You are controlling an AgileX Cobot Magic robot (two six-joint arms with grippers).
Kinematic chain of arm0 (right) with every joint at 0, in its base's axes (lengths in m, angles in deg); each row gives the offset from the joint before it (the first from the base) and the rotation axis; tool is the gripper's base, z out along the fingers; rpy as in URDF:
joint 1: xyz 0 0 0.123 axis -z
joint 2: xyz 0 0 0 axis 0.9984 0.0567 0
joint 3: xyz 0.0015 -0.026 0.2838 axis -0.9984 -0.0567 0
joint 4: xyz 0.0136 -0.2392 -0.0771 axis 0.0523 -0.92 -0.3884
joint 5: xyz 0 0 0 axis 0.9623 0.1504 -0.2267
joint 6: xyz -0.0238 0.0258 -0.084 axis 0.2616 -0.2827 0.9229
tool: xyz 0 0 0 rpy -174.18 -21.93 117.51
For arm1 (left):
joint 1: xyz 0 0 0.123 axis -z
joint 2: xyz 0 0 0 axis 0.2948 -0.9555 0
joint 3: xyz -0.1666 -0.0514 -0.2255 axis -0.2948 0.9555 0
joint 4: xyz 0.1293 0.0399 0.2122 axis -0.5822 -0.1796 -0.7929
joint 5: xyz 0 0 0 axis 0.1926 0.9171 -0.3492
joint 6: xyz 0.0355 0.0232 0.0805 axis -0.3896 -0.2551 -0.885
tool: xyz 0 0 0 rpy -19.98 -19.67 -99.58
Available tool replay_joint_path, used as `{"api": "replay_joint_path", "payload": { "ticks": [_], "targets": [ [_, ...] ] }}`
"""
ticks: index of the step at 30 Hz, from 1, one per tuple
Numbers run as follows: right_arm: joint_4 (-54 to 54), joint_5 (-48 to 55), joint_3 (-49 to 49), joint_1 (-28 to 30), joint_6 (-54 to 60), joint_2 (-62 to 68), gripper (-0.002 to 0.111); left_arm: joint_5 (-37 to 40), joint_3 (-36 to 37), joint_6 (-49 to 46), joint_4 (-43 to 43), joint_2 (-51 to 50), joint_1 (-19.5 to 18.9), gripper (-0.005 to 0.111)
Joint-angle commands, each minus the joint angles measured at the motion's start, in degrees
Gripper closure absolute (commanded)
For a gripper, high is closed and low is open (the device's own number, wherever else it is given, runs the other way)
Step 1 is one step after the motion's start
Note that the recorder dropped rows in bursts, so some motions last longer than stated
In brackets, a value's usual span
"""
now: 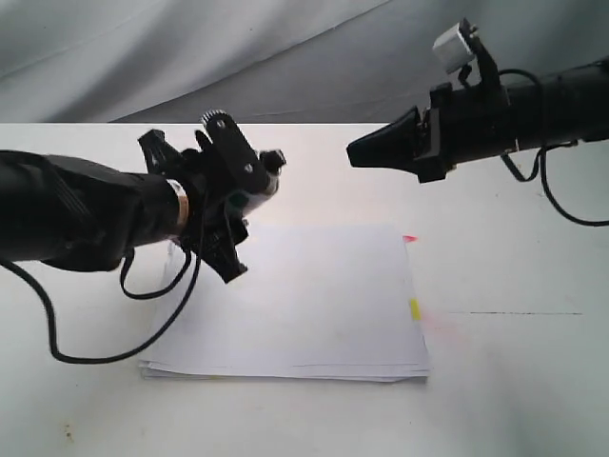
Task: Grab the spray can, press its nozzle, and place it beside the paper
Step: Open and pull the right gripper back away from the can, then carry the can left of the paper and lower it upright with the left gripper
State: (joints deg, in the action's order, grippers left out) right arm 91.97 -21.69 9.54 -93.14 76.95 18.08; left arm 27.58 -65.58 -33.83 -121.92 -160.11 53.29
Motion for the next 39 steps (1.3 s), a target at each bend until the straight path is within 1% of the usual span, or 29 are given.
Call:
{"api": "replay_joint_path", "payload": {
  "ticks": [1, 3, 4, 8, 10, 11, 12, 13, 14, 15, 17, 19, 20, 21, 22, 23, 25, 28, 30, 39],
  "targets": [
    [-3.06, -2.66, -0.49, 0.45, -4.50, -7.07, 0.108, -3.96, -0.58, 6.24, -0.40, 7.80, -3.01, 0.107],
    [-3.06, -3.36, -1.91, 0.45, -4.51, -10.07, 0.108, -8.11, -0.58, 9.86, -0.40, 10.15, -5.70, 0.107],
    [-3.06, -4.53, -3.39, 0.45, -4.51, -12.59, 0.108, -12.66, -0.58, 14.21, -0.40, 11.78, -9.41, 0.107],
    [-2.95, -5.93, -6.50, 0.45, -4.51, -16.97, 0.108, -19.50, -0.48, 22.81, -0.04, 12.08, -17.41, 0.107],
    [-2.71, -6.07, -7.63, 0.45, -4.51, -18.40, 0.108, -24.00, 0.06, 24.05, 0.41, 11.55, -21.58, 0.107],
    [-2.45, -6.56, -7.97, 0.34, -4.51, -19.26, 0.108, -27.96, 1.20, 22.00, 4.73, 11.05, -25.09, 0.107],
    [-2.45, -6.57, -7.97, 0.22, -4.51, -19.25, 0.108, -30.07, 2.11, 19.17, 8.60, 10.78, -26.62, 0.107],
    [-2.04, -6.66, -7.97, 0.23, -4.61, -19.25, 0.108, -34.12, 4.63, 10.61, 17.95, 10.50, -29.04, 0.107],
    [-2.04, -6.66, -7.97, 0.23, -4.61, -19.25, 0.108, -37.15, 6.40, 5.31, 24.21, 10.41, -30.23, 0.107],
    [-2.19, -6.79, -7.97, 0.23, -4.59, -19.25, 0.108, -44.02, 10.43, -5.02, 35.22, 10.41, -31.87, 0.107],
    [-2.17, -6.90, -7.97, 0.23, -4.59, -19.25, 0.108, -51.11, 15.35, -17.05, 45.73, 10.41, -32.52, 0.107],
    [-2.17, -6.90, -7.97, 0.23, -4.59, -19.25, 0.108, -56.25, 19.61, -26.73, 54.39, 10.41, -32.52, 0.107],
    [-2.17, -6.90, -7.97, 0.23, -4.59, -19.25, 0.108, -61.58, 23.98, -34.52, 60.74, 10.41, -32.52, 0.107],
    [-2.17, -6.90, -7.97, 0.23, -4.59, -19.25, 0.108, -65.15, 26.54, -39.35, 65.22, 10.41, -32.52, 0.107],
    [-2.17, -6.90, -7.97, 0.23, -4.59, -19.25, 0.108, -67.07, 28.42, -42.09, 67.19, 10.41, -32.52, 0.107],
    [-2.17, -6.90, -7.97, 0.23, -4.72, -19.25, 0.108, -67.50, 29.53, -42.73, 68.53, 10.41, -32.52, 0.107],
    [-2.17, -6.90, -7.97, 0.23, -4.72, -19.25, 0.108, -65.40, 29.64, -43.62, 68.75, 9.87, -32.52, 0.107],
    [-2.17, -6.80, -7.97, 0.23, -4.72, -19.25, 0.108, -66.44, 29.64, -43.62, 68.94, 6.78, -32.52, 0.107],
    [-2.17, -6.80, -7.97, 0.23, -4.72, -19.25, 0.108, -70.31, 29.64, -45.11, 68.94, 2.56, -32.52, 0.107],
    [-2.17, -6.90, -7.97, 0.23, -4.72, -19.25, 0.108, -79.05, 29.53, -45.92, 70.03, -8.38, -32.52, 0.107]
  ]
}}
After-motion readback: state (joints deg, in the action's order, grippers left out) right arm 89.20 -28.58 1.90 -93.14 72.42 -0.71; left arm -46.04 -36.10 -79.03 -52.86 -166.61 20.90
